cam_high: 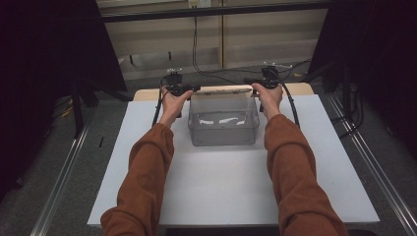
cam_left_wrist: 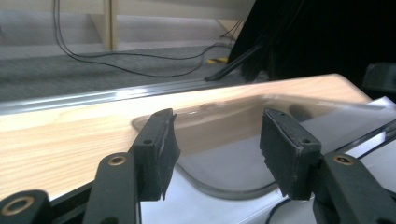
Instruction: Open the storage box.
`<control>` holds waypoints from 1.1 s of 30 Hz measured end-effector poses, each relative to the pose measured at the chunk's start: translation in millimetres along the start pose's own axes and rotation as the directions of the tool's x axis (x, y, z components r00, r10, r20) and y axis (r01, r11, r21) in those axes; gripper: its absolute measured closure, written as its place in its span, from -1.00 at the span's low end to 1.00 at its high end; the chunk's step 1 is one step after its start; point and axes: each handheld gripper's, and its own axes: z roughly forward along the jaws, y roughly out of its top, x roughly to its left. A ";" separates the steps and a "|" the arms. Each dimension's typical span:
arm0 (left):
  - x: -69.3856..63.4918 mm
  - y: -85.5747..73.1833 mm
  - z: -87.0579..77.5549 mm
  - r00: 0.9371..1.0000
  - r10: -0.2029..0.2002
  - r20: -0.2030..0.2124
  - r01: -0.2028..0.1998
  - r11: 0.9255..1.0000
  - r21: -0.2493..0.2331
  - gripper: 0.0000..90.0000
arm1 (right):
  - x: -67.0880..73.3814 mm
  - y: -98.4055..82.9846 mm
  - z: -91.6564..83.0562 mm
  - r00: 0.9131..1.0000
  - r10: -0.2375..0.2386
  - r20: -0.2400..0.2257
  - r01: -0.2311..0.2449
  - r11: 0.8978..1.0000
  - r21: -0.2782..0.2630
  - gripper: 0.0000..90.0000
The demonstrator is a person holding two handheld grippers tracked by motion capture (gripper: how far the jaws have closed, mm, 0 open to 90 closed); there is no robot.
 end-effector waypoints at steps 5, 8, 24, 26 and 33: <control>-1.9 -1.1 -0.7 0.999 0.034 -0.018 -0.035 0.999 -0.031 -0.24 | 0.5 -1.7 -1.8 1.000 -0.025 0.005 0.025 1.000 -0.013 0.30; -2.7 -0.8 -1.8 0.998 0.052 -0.020 -0.053 0.997 -0.052 -0.31 | 1.5 -2.0 -4.7 0.998 -0.061 0.002 0.061 0.998 -0.035 0.19; -4.0 -9.5 -17.6 0.994 0.091 -0.060 -0.096 0.990 -0.101 -0.67 | 12.2 -7.2 -18.3 0.982 -0.187 -0.008 0.186 0.979 -0.085 -0.27; -4.7 -10.2 -19.2 0.992 0.102 -0.070 -0.109 0.989 -0.102 -0.73 | 13.5 -7.8 -20.7 0.981 -0.196 -0.013 0.194 0.977 -0.090 -0.36; -10.2 -12.3 -30.0 0.986 0.154 -0.071 -0.162 0.978 -0.128 -0.83 | 16.6 -12.1 -29.4 0.975 -0.222 0.007 0.221 0.968 -0.119 -0.75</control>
